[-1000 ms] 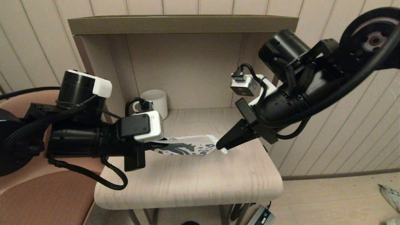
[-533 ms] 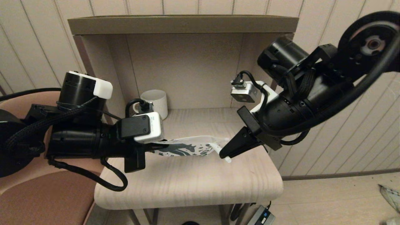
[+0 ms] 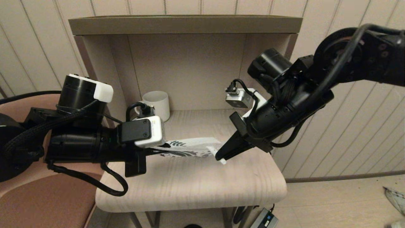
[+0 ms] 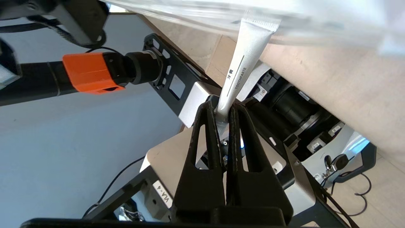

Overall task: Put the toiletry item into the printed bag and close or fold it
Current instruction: Place the toothpaste in the storage bag

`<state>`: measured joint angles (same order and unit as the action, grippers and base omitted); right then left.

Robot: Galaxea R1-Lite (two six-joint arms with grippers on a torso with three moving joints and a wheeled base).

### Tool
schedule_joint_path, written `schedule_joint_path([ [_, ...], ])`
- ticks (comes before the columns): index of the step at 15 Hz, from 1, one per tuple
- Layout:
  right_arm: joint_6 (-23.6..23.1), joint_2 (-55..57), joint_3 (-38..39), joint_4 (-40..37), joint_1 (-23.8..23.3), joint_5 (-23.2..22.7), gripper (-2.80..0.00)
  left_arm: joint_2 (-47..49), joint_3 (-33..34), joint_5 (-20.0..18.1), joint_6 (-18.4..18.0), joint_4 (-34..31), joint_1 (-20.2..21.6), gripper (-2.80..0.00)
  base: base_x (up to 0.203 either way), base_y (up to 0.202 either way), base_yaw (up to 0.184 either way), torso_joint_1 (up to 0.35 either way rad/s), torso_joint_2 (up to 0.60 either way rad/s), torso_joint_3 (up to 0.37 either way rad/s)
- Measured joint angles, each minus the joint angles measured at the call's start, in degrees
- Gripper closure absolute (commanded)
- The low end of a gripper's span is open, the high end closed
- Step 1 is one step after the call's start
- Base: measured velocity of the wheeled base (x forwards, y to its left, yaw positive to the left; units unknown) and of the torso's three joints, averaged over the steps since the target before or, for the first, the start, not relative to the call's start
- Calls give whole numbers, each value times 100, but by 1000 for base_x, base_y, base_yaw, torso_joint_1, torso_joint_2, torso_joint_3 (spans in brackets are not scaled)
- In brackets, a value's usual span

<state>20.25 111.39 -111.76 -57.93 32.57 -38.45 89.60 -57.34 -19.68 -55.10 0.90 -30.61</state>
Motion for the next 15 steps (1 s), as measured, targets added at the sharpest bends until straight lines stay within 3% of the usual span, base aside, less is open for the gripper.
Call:
schedule_joint_path([
  [15, 100, 332, -22, 408, 35, -9, 0, -209, 202, -24, -21, 164, -321, 0, 0, 0, 0, 0, 0, 0],
])
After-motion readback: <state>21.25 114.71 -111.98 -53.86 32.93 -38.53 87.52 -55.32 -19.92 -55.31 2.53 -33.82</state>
